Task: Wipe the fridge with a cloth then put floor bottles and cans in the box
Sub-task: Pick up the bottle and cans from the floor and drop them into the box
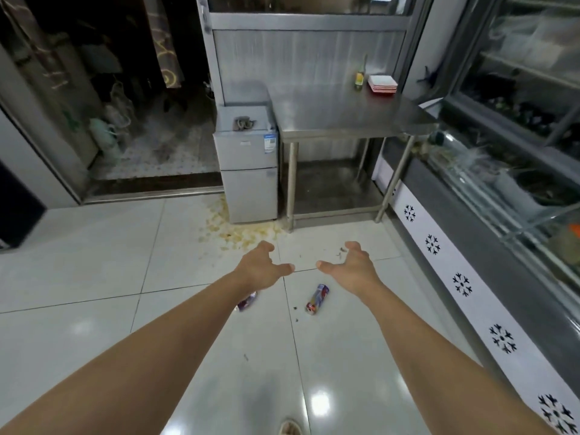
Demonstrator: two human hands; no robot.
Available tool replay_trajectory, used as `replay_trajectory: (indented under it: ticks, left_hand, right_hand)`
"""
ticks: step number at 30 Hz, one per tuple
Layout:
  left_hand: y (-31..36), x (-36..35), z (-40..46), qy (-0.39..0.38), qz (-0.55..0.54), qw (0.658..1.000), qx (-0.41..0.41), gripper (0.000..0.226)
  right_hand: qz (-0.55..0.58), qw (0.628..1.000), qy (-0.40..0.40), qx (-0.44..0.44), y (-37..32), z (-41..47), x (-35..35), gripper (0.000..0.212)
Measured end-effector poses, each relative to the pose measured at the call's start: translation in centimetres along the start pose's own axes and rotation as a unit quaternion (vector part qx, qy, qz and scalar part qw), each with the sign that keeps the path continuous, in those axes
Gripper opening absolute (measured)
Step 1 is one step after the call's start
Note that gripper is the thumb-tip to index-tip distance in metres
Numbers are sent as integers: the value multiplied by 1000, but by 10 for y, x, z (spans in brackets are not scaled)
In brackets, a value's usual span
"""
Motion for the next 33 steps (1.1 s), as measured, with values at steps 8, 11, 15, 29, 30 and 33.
replay_trajectory:
  ticks: [8,11,15,29,30,33]
  left_hand:
    - [8,14,123,-37,-3,999,32,74]
    - [7,18,171,-62,0,998,33,74]
    - [5,23,239,-95,17,995,24,74]
    - [-13,-4,441,-195,103,975,3,69]
    - [-18,-14,452,-197,111,974,4,69]
    - [-38,-48,482,-200,117,973,5,67]
  right_hand:
    - [0,999,-17,-39,-15,115,-25,89]
    - [-3,998,-17,-68,-13,152,-35,89]
    - [-5,994,3,-113,-12,200,-53,87]
    - [63,965,87,-238,29,325,-126,72]
    - [65,963,88,-245,39,334,-131,71]
    - [61,959,81,-265,77,360,-148,75]
Point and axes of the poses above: each hand's wrist, its own z-axis towards the middle knuckle, its own x-axis out of the back of the hand, y = z × x, the point moved 2 cm from there along z, towards the middle knuckle, and after that the axes turned 6 degrees about z, right-handed, at the moved point
